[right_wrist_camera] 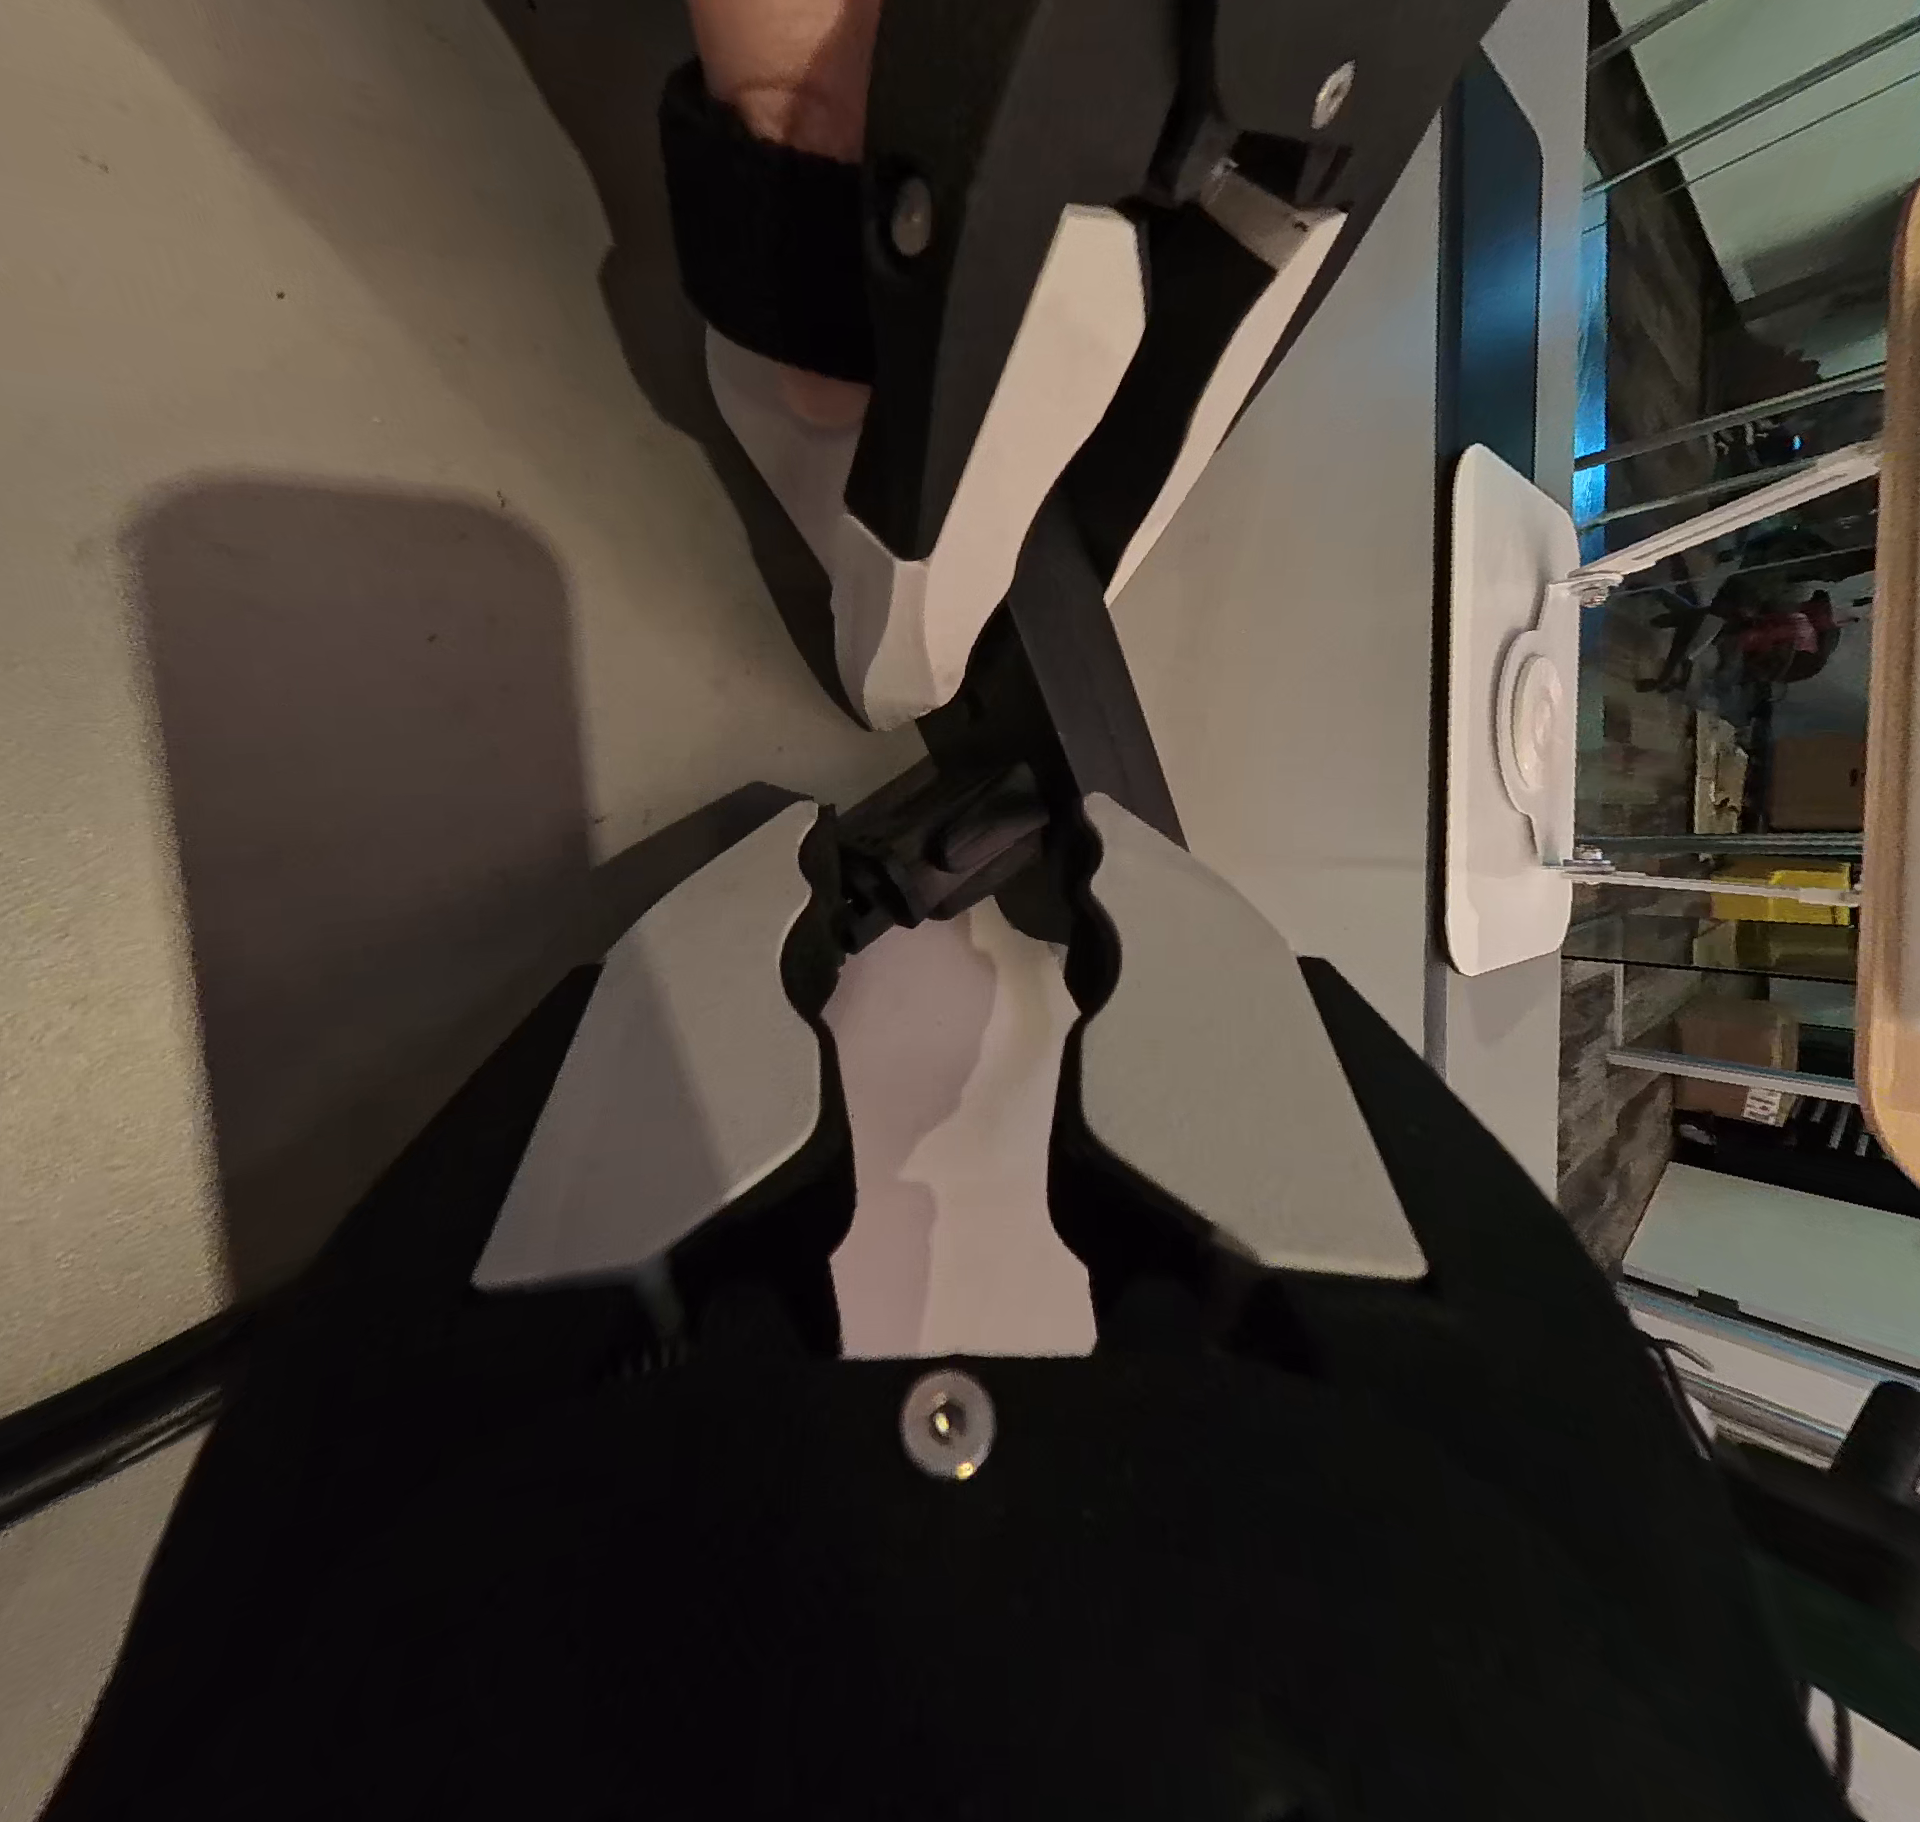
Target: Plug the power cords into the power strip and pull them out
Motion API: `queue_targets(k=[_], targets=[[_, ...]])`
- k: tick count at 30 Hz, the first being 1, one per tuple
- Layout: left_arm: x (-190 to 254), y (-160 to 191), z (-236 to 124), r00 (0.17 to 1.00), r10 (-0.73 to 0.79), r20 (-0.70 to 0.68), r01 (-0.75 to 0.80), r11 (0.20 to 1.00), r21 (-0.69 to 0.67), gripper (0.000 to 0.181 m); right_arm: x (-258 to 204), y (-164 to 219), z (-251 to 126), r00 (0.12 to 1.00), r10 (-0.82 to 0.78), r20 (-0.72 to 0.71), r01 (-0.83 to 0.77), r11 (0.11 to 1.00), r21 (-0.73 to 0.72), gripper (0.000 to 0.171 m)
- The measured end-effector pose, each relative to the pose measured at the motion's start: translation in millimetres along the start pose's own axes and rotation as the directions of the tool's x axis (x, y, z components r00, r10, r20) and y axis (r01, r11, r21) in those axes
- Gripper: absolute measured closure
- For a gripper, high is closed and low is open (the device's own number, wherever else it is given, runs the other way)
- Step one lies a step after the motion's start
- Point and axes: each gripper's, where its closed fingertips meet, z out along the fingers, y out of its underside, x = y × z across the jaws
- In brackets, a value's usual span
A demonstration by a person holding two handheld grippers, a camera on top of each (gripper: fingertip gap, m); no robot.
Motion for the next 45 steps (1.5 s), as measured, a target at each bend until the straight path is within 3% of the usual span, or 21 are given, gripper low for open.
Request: queue_targets(k=[15,24,31,36,45], targets=[[-0.8,0.0,0.8,1.000,0.003,0.009,-0.003,1.000,-0.002,0.150,-2.7,0.2,3.0,0.998,0.057,0.015,-0.057,0.998,0.011,0.130],[-0.8,0.7,1.1,0.999,-0.012,0.030,0.013,1.000,-0.021,0.151,-2.9,1.9,6.0,0.957,-0.288,0.022,0.286,0.935,-0.209,0.131],[-0.8,0.9,1.3,0.999,-0.012,0.032,0.013,1.000,-0.019,0.151,-2.1,2.3,6.8,0.927,-0.370,0.055,0.373,0.900,-0.228,0.131],[-0.6,1.0,1.4,1.000,-0.002,0.031,0.003,1.000,-0.018,0.151,-2.5,3.4,5.0,0.912,-0.380,0.156,0.409,0.875,-0.258,0.130],[-0.1,1.2,1.1,0.999,0.035,0.014,-0.035,0.999,-0.017,0.150,-3.4,-0.2,-1.7,0.875,-0.265,0.406,0.326,0.941,-0.089,0.132]])
